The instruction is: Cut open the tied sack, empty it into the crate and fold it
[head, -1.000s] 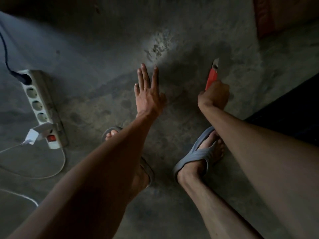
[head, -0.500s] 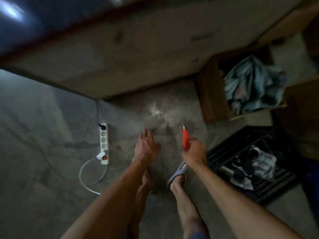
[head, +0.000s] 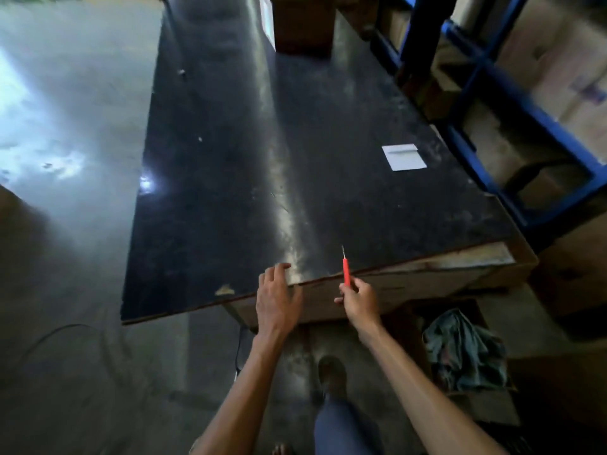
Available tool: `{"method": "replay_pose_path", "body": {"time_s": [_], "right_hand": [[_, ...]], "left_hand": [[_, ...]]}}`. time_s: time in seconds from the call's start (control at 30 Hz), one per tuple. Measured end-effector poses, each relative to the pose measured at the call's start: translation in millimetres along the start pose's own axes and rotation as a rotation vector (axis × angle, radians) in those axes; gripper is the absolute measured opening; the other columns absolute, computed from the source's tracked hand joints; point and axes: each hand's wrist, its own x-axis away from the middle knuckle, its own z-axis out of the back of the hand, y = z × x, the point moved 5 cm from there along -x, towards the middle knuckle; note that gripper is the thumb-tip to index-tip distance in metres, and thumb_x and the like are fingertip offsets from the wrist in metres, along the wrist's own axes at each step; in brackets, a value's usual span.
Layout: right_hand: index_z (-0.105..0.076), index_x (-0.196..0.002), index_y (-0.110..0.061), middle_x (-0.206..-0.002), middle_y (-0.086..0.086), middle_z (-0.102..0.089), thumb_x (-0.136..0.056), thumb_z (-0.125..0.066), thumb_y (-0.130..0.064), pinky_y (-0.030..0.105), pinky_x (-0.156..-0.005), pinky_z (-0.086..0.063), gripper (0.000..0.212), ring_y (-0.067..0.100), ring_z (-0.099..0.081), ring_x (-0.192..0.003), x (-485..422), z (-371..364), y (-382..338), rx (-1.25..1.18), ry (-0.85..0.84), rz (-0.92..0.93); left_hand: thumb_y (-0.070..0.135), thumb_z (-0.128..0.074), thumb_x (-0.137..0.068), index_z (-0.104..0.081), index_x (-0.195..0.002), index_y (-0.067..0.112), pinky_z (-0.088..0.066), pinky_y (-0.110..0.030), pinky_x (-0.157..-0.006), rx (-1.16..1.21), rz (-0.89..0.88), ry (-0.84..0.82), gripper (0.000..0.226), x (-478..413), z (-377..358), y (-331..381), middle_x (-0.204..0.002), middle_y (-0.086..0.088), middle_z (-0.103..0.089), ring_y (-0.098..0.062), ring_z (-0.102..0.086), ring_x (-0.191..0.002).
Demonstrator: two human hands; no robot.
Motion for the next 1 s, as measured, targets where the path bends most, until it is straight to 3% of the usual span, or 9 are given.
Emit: {"method": "replay_pose_path", "body": {"time_s": [0.1, 0.2, 0.3, 0.4, 0.53, 0.63, 0.77, 1.0], "right_hand": [[-0.057, -0.069, -0.014, -0.062, 0.002, -0.058, -0.095, -0.046, -0.010, 0.029, -0.051, -0.043, 0.029, 0.015, -0.055, -0.046, -47, -12, -32, -0.019, 0.018, 0.025], [-0.065, -0.086, -0.021, -0.072, 0.000, -0.066, -0.083, -0.065, -0.037, 0.040, -0.061, -0.056, 0.017, 0.019, -0.061, -0.062, -97, -25, -48, 0.035, 0.042, 0.079], [-0.060, -0.111, -0.018, -0.089, -0.003, -0.066, -0.075, -0.078, -0.025, 0.027, -0.071, -0.048, 0.040, 0.017, -0.062, -0.077, -139, -33, -66, 0.256, 0.097, 0.198], [-0.061, -0.108, -0.012, -0.097, 0.005, -0.068, -0.077, -0.075, -0.009, 0.022, -0.072, -0.042, 0.034, 0.021, -0.064, -0.084, -182, -45, -71, 0.344, 0.135, 0.269], [-0.068, -0.111, -0.015, -0.100, 0.000, -0.055, -0.079, -0.076, -0.015, 0.031, -0.079, -0.052, 0.033, 0.018, -0.059, -0.086, -228, -59, -66, 0.475, 0.176, 0.316], [-0.072, -0.114, -0.019, -0.097, 0.000, -0.059, -0.076, -0.079, -0.028, 0.036, -0.079, -0.054, 0.039, 0.021, -0.060, -0.088, -247, -64, -61, 0.628, 0.208, 0.344], [-0.072, -0.111, -0.020, -0.098, 0.000, -0.062, -0.076, -0.078, -0.035, 0.039, -0.078, -0.055, 0.038, 0.022, -0.060, -0.091, -256, -68, -56, 0.659, 0.182, 0.304], [-0.067, -0.122, -0.010, -0.114, 0.007, -0.068, -0.081, -0.070, -0.032, 0.040, -0.090, -0.053, 0.047, 0.028, -0.064, -0.105, -230, -63, -63, 0.696, 0.132, 0.424]], "left_hand": [[0.022, -0.063, -0.091, -0.049, -0.139, 0.012, -0.043, -0.039, -0.104, -0.020, 0.083, 0.001, 0.050, -44, 3, -8, -0.136, -0.010, -0.054, -0.027, -0.047, -0.129], [0.023, -0.063, -0.092, -0.044, -0.146, 0.012, -0.036, -0.040, -0.114, -0.025, 0.148, -0.006, 0.058, -93, -10, -18, -0.151, -0.011, -0.045, -0.026, -0.036, -0.143], [0.027, -0.062, -0.094, -0.033, -0.155, 0.015, -0.021, -0.042, -0.124, -0.105, 0.201, -0.059, 0.068, -136, -35, -34, -0.167, -0.011, -0.022, -0.028, -0.013, -0.156], [0.027, -0.062, -0.094, -0.026, -0.158, 0.017, -0.018, -0.043, -0.126, -0.166, 0.244, -0.099, 0.074, -170, -60, -53, -0.170, -0.012, -0.010, -0.028, -0.002, -0.158], [0.027, -0.062, -0.094, -0.023, -0.159, 0.017, -0.017, -0.045, -0.126, -0.239, 0.312, -0.142, 0.077, -196, -89, -71, -0.170, -0.014, -0.005, -0.030, 0.000, -0.158], [0.030, -0.061, -0.092, -0.025, -0.158, 0.017, -0.018, -0.047, -0.124, -0.301, 0.326, -0.118, 0.077, -202, -101, -74, -0.170, -0.017, -0.005, -0.033, -0.004, -0.158], [0.034, -0.060, -0.090, -0.026, -0.158, 0.017, -0.020, -0.047, -0.122, -0.331, 0.348, -0.127, 0.078, -205, -106, -74, -0.170, -0.018, -0.007, -0.034, -0.006, -0.157], [0.024, -0.058, -0.093, -0.029, -0.157, 0.016, -0.018, -0.044, -0.125, -0.230, 0.302, -0.153, 0.071, -195, -78, -62, -0.169, -0.014, -0.012, -0.030, -0.008, -0.157]]}}
